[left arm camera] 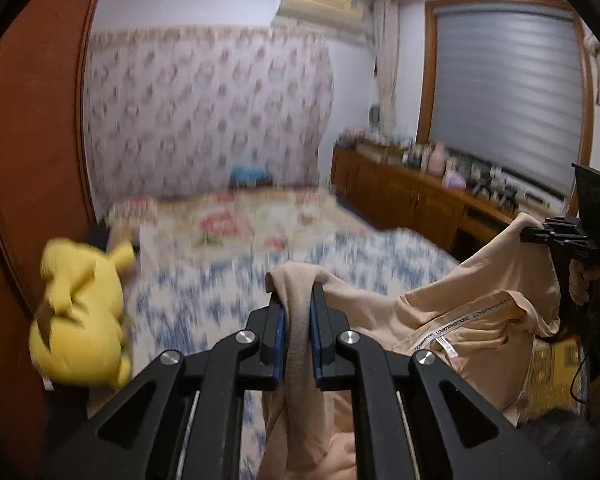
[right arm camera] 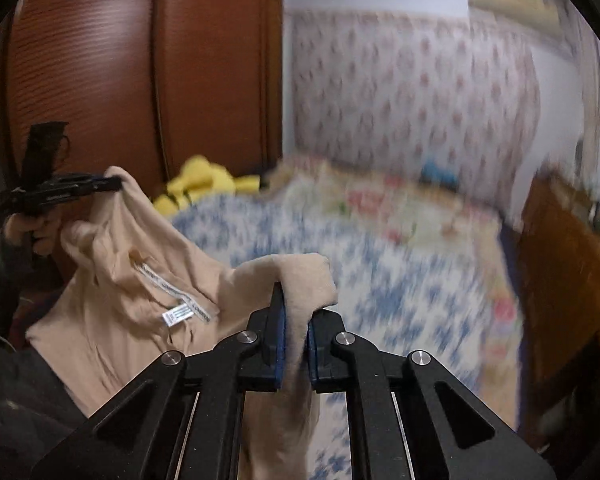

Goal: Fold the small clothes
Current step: 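Grip the shirt hem with both tools and lift it off the bed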

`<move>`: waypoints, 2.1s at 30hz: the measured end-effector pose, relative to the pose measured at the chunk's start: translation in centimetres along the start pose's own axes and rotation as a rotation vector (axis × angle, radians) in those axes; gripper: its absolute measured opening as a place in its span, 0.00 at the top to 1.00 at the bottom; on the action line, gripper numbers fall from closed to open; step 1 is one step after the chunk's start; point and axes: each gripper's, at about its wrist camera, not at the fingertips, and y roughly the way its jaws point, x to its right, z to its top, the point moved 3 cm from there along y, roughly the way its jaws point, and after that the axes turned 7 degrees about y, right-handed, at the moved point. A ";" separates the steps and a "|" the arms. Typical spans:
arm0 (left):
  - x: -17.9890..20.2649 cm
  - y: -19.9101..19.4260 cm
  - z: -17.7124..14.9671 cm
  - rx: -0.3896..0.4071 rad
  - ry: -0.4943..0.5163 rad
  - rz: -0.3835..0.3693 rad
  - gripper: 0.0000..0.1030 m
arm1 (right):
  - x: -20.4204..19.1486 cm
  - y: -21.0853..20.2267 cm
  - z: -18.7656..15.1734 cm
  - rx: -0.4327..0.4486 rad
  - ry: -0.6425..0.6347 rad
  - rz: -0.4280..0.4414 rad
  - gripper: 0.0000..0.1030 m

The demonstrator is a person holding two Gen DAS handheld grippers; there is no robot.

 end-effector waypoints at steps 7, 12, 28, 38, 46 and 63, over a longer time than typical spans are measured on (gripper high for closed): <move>-1.5 -4.7 7.0 0.176 0.022 0.022 0.92 | -0.9 -7.4 8.5 0.202 -0.069 -0.075 0.94; -2.6 -9.0 10.6 0.287 0.037 0.045 0.92 | -1.8 -12.5 12.5 0.329 -0.101 -0.105 0.94; -4.2 -18.3 17.4 0.518 0.132 0.126 0.91 | -3.7 -23.1 21.1 0.542 -0.179 -0.212 0.95; -4.0 -18.4 17.3 0.525 0.141 0.128 0.91 | -3.4 -23.1 20.8 0.532 -0.177 -0.237 0.95; -3.1 -15.6 18.1 0.478 0.153 0.154 0.91 | -2.7 -21.0 21.9 0.508 -0.174 -0.291 0.95; -10.5 13.0 10.1 0.101 0.079 0.156 0.91 | 13.8 9.2 15.6 0.078 0.014 -0.257 0.94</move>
